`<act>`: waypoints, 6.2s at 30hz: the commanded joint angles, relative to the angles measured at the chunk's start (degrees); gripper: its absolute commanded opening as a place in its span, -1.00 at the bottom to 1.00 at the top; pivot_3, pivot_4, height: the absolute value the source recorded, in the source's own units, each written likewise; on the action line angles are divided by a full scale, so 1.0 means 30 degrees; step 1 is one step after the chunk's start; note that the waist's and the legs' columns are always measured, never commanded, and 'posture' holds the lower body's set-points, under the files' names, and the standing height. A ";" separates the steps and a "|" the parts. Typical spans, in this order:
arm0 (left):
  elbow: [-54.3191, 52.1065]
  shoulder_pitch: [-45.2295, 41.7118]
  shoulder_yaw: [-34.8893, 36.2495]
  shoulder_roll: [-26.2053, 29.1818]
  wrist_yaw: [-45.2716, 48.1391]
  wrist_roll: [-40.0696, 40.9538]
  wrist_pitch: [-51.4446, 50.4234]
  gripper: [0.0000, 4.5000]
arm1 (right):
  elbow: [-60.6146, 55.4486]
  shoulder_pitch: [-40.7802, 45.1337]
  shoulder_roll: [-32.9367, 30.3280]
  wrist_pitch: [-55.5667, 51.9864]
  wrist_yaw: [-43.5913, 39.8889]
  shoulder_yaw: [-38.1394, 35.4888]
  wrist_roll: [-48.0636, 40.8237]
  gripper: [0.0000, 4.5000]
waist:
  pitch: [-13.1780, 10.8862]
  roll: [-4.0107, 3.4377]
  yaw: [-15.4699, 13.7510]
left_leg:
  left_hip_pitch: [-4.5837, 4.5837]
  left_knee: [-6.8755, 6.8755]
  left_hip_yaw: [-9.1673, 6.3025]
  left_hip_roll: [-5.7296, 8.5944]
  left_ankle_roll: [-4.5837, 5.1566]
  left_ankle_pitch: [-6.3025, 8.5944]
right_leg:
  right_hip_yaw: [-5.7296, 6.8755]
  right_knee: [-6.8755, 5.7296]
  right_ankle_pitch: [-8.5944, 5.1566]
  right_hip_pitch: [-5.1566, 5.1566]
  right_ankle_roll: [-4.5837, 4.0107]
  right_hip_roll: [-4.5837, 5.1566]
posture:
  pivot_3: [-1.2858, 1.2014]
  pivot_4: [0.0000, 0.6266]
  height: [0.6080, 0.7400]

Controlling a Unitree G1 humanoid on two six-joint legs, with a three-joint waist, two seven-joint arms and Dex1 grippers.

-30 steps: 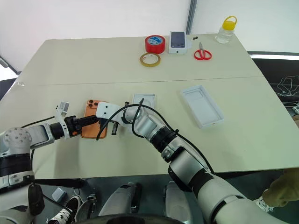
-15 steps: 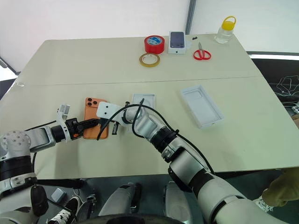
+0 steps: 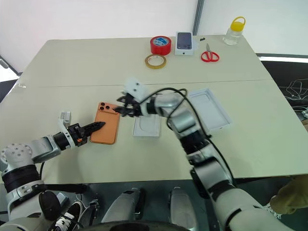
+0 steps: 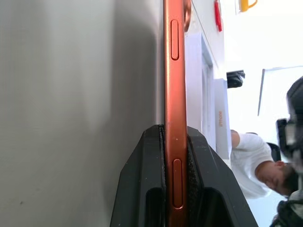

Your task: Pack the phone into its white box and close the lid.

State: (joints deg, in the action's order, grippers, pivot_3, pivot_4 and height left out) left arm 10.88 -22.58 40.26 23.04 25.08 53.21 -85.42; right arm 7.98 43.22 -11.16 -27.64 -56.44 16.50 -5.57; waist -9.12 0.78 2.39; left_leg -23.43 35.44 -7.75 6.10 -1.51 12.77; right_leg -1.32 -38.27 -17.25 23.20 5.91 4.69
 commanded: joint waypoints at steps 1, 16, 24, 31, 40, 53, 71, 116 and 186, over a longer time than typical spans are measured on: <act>-0.0985 0.0047 0.0392 0.0125 0.0286 0.0838 0.0599 -0.76 | -0.3079 -0.1445 -0.2231 0.0304 -0.1993 0.1032 -0.0325 0.44 | -0.0002 0.0004 0.0050 | -0.0001 -0.0004 0.0000 -0.0003 0.0001 0.0000 | -0.0001 -0.0002 0.0000 -0.0001 0.0000 -0.0003 | 0.03 -0.52 1.00; -0.0085 -0.0009 0.0498 -0.0037 -0.0344 0.1610 -0.0003 -1.00 | -0.4938 -0.4384 -0.5535 0.2623 -0.1710 0.0998 0.0243 0.46 | -0.0013 0.0023 -0.0020 | -0.0002 -0.0017 0.0016 -0.0017 -0.0001 -0.0002 | -0.0013 -0.0011 0.0002 -0.0020 -0.0004 -0.0004 | 0.03 -0.52 1.00; 0.0279 -0.0265 0.1944 -0.0573 -0.1251 0.2710 -0.0454 -1.00 | -0.4767 -0.4908 -0.5632 0.3689 -0.1477 0.2002 0.1151 0.35 | -0.0015 0.0026 -0.0018 | -0.0002 -0.0018 0.0017 -0.0018 -0.0006 -0.0005 | -0.0012 -0.0009 0.0002 -0.0019 -0.0004 -0.0004 | 0.03 -0.52 1.00; -0.0368 -0.0289 0.2527 -0.1097 -0.1980 0.4013 -0.0582 -1.00 | -0.3865 -0.4944 -0.5521 0.4659 -0.0751 0.2832 0.2512 -0.79 | -0.0016 0.0035 -0.0042 | -0.0002 -0.0012 0.0016 -0.0016 -0.0050 -0.0031 | -0.0011 -0.0009 0.0002 -0.0021 -0.0004 -0.0003 | 0.03 -0.52 1.00; -0.0398 -0.0409 0.2294 -0.1328 -0.2907 0.5046 -0.0041 -1.00 | -0.3947 -0.4842 -0.5536 0.4405 -0.1202 0.2691 0.2096 -0.79 | -0.0017 0.0037 -0.0059 | -0.0002 -0.0011 0.0016 -0.0017 -0.0051 -0.0031 | -0.0010 -0.0008 0.0002 -0.0026 -0.0004 -0.0004 | 0.03 -0.52 1.00; -0.0714 -0.1459 0.1657 -0.1878 -0.4550 0.7148 0.0967 -1.00 | -0.6319 -0.4946 -0.5657 0.1374 -0.1327 0.2916 0.1956 -0.90 | -0.0018 0.0041 -0.0101 | -0.0004 0.0001 0.0017 -0.0016 -0.0052 -0.0031 | -0.0012 -0.0006 0.0002 -0.0032 -0.0003 -0.0003 | 0.03 -0.52 1.00; -0.1290 -0.1091 -0.1840 -0.2867 -0.4945 0.8124 0.2775 -1.00 | -0.7822 -0.4063 -0.5607 -0.0937 -0.1879 0.0484 -0.1351 0.59 | -0.0021 0.0046 -0.0208 | -0.0007 0.0009 0.0017 -0.0013 -0.0052 -0.0031 | -0.0011 -0.0004 0.0002 -0.0037 -0.0003 -0.0003 | 0.03 -0.52 1.00; -0.6367 0.0620 -0.6472 -0.2108 -0.6952 0.7125 0.5085 0.98 | -0.3292 -0.4081 -0.7573 0.2707 -0.0348 -0.1293 -0.0537 0.63 | -0.0029 0.0055 -0.0527 | 0.0007 0.0100 0.0038 -0.0018 -0.0007 -0.0005 | -0.0005 0.0054 -0.0002 -0.0136 0.0001 -0.0002 | 0.03 -0.52 1.00; 0.1352 -0.3701 -1.7798 -0.5475 0.4971 -1.4559 1.9948 -0.99 | -0.2397 -0.6883 -1.1869 0.5439 0.0763 -0.3337 0.4143 -1.00 | -0.0035 0.0038 -0.0914 | -0.0005 0.0189 0.0031 0.0036 0.0050 0.0027 | 0.0049 0.0080 -0.0047 -0.0209 0.0080 0.0041 | 0.03 -0.52 1.00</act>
State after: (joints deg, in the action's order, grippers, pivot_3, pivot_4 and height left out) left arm 16.63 -33.33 -14.78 6.14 40.69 9.23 -26.77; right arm 2.43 21.21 -45.38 -12.07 -53.76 7.44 7.42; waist -9.22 0.89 -0.36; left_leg -23.45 36.00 -7.65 6.21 -1.36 12.86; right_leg -1.17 -38.03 -17.39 22.58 6.15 4.81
